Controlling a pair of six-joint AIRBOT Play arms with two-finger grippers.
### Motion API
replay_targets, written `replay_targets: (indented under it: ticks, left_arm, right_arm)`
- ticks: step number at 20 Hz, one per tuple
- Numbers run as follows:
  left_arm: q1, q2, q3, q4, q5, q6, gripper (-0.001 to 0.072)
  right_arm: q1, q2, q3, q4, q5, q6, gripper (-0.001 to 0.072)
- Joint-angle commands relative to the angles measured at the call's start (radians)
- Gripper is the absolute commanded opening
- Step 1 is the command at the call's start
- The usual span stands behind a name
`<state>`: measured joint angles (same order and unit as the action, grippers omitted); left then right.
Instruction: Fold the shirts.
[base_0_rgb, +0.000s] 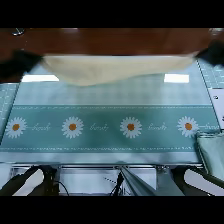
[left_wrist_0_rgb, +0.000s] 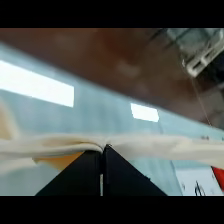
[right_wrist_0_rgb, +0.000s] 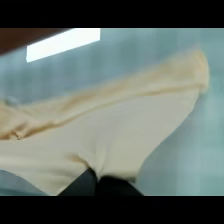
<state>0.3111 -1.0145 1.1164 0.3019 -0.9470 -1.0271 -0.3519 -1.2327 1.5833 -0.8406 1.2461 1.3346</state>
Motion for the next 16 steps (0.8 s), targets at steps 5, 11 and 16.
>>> replay_targets:
  ticks: [5, 11, 16]
  left_arm:
    - [-0.002, 0.248, 0.579, 0.428, 0.141, -0.151, 0.0025]
    - [-0.002, 0.512, 0.583, 0.946, -0.103, -0.359, 0.0026]
    - [-0.002, 0.610, 0.579, 1.141, -0.174, -0.397, 0.0026]
  right_arm:
    - [0.006, 0.309, 0.495, -0.195, 0.035, 0.088, 0.0021]
    - [0.006, 0.543, 0.483, -0.344, 0.180, 0.157, 0.0021]
    - [0.006, 0.635, 0.368, -0.303, 0.225, 0.178, 0.0021]
